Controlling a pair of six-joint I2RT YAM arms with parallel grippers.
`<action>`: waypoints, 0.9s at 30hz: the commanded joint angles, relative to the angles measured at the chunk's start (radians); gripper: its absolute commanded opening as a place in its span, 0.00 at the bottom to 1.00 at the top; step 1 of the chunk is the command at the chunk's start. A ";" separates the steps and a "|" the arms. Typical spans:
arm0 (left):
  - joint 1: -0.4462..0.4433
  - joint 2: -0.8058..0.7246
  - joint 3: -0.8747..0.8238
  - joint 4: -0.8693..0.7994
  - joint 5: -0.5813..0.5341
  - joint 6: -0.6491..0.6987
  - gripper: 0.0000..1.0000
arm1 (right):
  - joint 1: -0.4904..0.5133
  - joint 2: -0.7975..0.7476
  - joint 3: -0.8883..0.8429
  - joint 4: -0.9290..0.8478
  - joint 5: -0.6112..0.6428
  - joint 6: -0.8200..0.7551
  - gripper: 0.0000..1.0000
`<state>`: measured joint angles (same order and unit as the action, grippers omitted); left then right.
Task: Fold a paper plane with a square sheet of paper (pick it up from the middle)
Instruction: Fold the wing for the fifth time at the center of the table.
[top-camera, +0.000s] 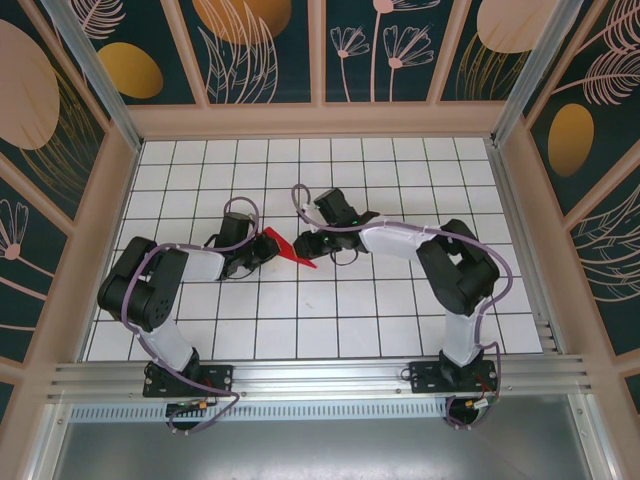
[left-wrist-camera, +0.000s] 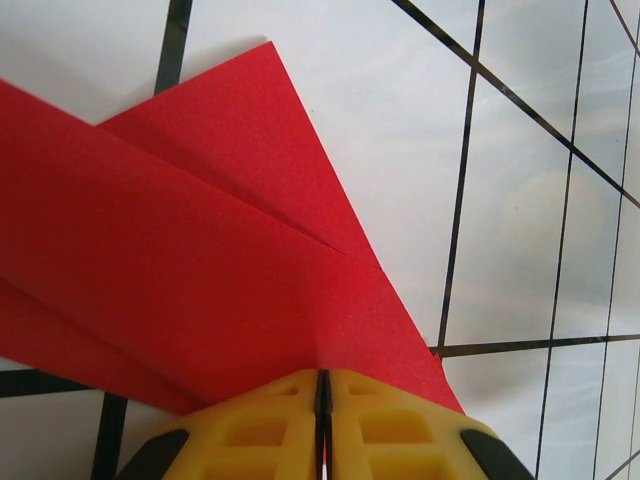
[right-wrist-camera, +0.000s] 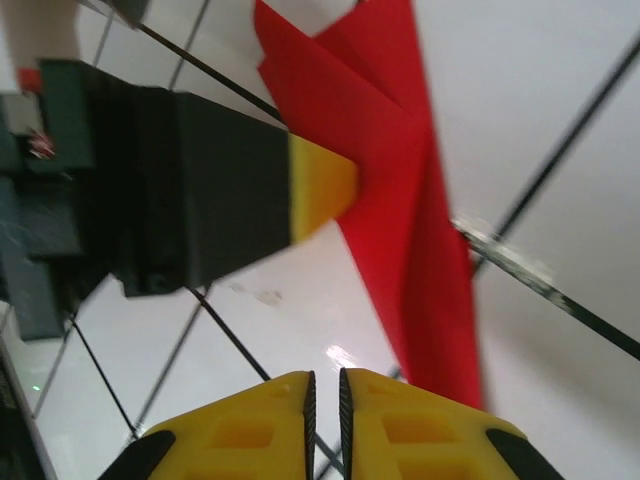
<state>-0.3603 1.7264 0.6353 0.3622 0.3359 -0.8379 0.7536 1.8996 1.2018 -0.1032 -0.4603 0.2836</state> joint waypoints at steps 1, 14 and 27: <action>-0.004 0.088 -0.006 -0.073 -0.072 0.031 0.11 | 0.014 0.072 0.052 0.027 0.009 0.070 0.16; -0.004 0.094 -0.003 -0.075 -0.073 0.030 0.11 | 0.029 0.185 0.135 -0.026 0.014 0.076 0.13; -0.004 0.103 0.001 -0.077 -0.073 0.033 0.11 | -0.008 0.163 0.113 -0.074 0.104 0.049 0.13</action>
<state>-0.3599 1.7317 0.6388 0.3584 0.3359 -0.8379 0.7483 2.0712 1.3136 -0.1398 -0.3855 0.3470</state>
